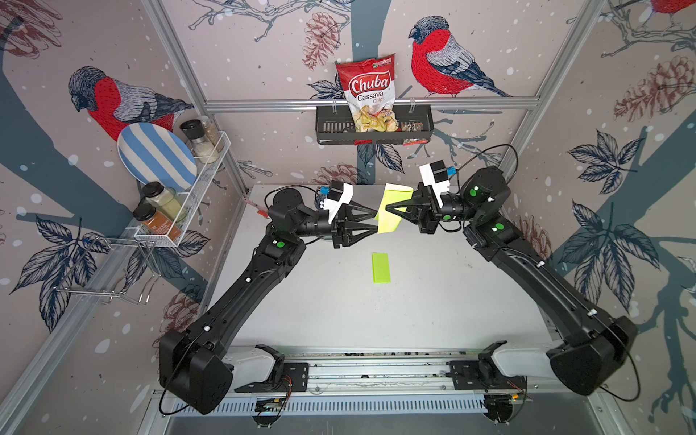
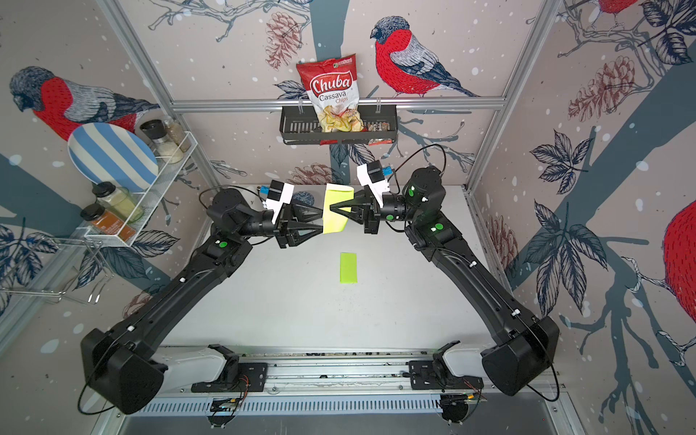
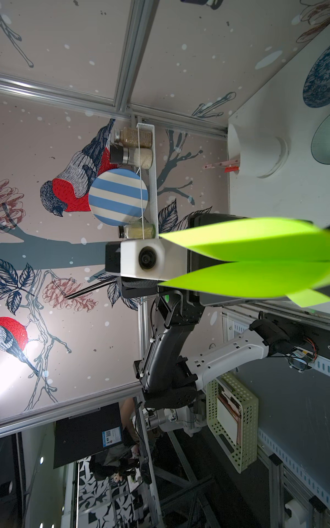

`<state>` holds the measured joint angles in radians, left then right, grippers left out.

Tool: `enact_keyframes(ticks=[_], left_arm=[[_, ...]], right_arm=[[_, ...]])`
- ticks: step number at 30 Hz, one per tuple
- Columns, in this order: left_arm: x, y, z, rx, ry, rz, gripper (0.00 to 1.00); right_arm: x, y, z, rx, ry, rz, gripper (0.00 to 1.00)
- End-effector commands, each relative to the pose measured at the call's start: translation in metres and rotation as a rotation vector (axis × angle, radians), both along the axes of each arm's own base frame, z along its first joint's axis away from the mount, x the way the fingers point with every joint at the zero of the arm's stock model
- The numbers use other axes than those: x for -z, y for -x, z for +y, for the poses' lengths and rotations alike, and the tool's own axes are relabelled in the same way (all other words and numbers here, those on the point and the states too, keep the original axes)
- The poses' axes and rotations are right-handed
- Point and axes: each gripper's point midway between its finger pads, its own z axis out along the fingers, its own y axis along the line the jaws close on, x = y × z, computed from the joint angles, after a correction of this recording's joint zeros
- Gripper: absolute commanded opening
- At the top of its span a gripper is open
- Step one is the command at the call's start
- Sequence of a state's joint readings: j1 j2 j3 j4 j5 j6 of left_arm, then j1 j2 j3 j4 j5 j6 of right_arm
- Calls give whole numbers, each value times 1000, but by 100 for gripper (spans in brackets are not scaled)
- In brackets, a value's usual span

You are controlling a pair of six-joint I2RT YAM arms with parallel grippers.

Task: Fold the square paper along the opposite sides
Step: Fold the paper, then smooth out the paper.

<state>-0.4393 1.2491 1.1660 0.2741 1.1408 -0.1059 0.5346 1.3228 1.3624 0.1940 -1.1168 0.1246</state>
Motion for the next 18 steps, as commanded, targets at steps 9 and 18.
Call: enact_keyframes(ticks=[9, 18], left_arm=[[-5, -19, 9, -189, -54, -51, 71], [-29, -13, 4, -120, 42, -57, 64]], right_arm=[[30, -10, 9, 85, 115, 5, 0], [46, 0, 34, 50, 178, 1, 0]])
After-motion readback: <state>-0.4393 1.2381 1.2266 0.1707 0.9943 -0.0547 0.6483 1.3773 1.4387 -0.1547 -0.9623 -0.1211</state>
